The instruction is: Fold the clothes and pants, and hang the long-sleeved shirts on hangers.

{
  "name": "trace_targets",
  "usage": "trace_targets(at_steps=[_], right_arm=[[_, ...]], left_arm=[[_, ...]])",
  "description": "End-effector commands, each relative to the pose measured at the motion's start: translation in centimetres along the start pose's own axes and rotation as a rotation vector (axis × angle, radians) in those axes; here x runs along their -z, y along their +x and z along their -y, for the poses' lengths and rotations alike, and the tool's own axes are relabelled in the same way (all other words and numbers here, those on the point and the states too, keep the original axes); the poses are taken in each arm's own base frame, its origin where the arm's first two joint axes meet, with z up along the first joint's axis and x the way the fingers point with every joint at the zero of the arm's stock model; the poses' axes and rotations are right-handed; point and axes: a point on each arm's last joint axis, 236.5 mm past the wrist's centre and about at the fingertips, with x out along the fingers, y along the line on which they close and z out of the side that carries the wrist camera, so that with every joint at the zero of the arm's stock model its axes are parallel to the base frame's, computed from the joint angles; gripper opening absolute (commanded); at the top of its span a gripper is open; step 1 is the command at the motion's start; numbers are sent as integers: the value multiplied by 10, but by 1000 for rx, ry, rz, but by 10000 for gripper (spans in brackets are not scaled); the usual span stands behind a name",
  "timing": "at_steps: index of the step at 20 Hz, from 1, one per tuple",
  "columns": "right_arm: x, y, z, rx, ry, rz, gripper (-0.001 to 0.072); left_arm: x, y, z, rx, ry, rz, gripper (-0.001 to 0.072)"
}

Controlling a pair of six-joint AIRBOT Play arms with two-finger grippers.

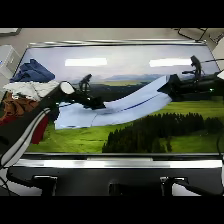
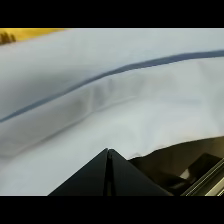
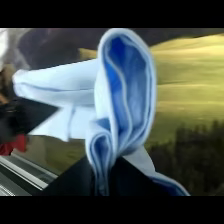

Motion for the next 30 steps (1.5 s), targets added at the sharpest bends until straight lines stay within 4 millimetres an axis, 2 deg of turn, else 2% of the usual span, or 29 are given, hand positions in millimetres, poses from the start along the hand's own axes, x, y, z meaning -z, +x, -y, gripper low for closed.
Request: trace_targets(at_steps=[1, 3, 6, 9, 11, 13, 15, 16, 18, 20, 22, 24, 25, 27, 29, 30], right_arm=[[20, -34, -67, -50, -99, 76, 48], [32, -42, -93, -96, -136, 77, 48], [52, -45, -123, -148, -161, 56, 49], [67, -40, -133, -158, -123, 4, 49], [67, -36, -129, -136, -124, 2, 49], [58, -31, -112, -75, -95, 23, 49], [46, -20, -104, -74, -69, 27, 49], [44, -9, -105, -92, -74, 14, 49], [41, 21, -117, -151, -93, -14, 49], [46, 62, -138, -228, -86, -57, 49], [54, 108, -151, -271, -48, -98, 49], [70, 165, -156, -288, 8, -146, 50], [80, 196, -156, -293, 40, -166, 50], [104, 256, -150, -290, 117, -200, 50], [133, 304, -140, -283, 223, -255, 51], [145, 324, -134, -283, 288, -275, 89]], left_arm=[[28, 55, 17, -3, -93, -49, 25], [29, 80, 38, 57, -195, -17, 25], [19, 120, 93, 239, -417, 85, 25], [31, 152, 147, 350, -498, 108, 25], [42, 169, 176, 390, -483, 81, 25], [38, 175, 181, 400, -453, 87, 25], [26, 165, 165, 397, -382, 77, 24], [21, 153, 152, 397, -338, 34, 23], [9, 118, 108, 326, -218, -32, 22], [-14, 58, 48, 161, -101, -29, 22], [-43, -25, -5, -13, -26, 50, 23], [-64, -118, -37, -116, -7, 164, 23], [-69, -160, -42, -136, -11, 226, 24], [-74, -236, -38, -153, -7, 364, 24], [-69, -296, -18, -165, 29, 493, 24], [-64, -316, -6, -168, 56, 538, 24]])
